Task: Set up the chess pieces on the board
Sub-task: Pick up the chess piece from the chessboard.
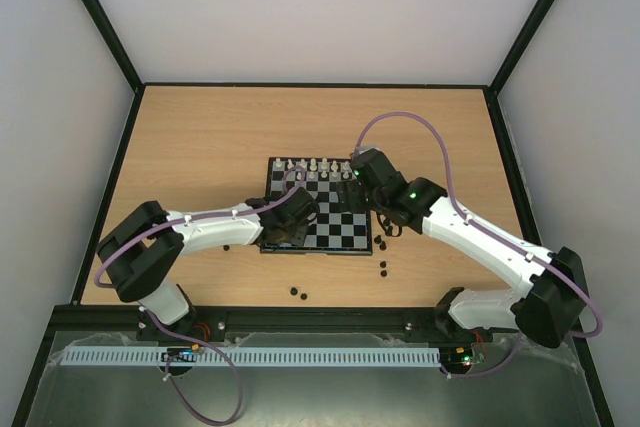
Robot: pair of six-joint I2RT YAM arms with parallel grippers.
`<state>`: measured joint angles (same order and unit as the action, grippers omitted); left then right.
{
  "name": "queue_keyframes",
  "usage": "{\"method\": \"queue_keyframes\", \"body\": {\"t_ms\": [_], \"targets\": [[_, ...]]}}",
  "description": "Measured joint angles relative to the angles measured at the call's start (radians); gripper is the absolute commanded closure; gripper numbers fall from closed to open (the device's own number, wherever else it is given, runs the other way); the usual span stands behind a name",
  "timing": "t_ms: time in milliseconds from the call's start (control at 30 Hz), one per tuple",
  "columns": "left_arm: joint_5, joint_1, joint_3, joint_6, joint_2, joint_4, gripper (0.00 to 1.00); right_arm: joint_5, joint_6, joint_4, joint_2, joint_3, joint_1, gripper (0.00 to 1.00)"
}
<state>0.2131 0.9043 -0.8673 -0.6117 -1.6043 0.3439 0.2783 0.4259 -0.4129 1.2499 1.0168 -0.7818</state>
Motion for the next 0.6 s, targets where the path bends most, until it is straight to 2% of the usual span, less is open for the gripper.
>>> {"method": "queue_keyframes", "body": {"t_ms": [400, 500, 600], "targets": [[0.030, -0.002, -0.020, 0.000, 0.000, 0.031, 0.67, -0.008, 0.000, 0.003, 0.009, -0.005, 0.004, 0.14], [0.032, -0.002, -0.024, 0.000, 0.001, 0.040, 0.67, -0.009, 0.000, 0.006, 0.009, -0.007, 0.004, 0.14], [0.034, -0.002, -0.030, 0.000, 0.004, 0.045, 0.74, -0.010, 0.000, 0.008, 0.009, -0.008, 0.004, 0.14]]}}
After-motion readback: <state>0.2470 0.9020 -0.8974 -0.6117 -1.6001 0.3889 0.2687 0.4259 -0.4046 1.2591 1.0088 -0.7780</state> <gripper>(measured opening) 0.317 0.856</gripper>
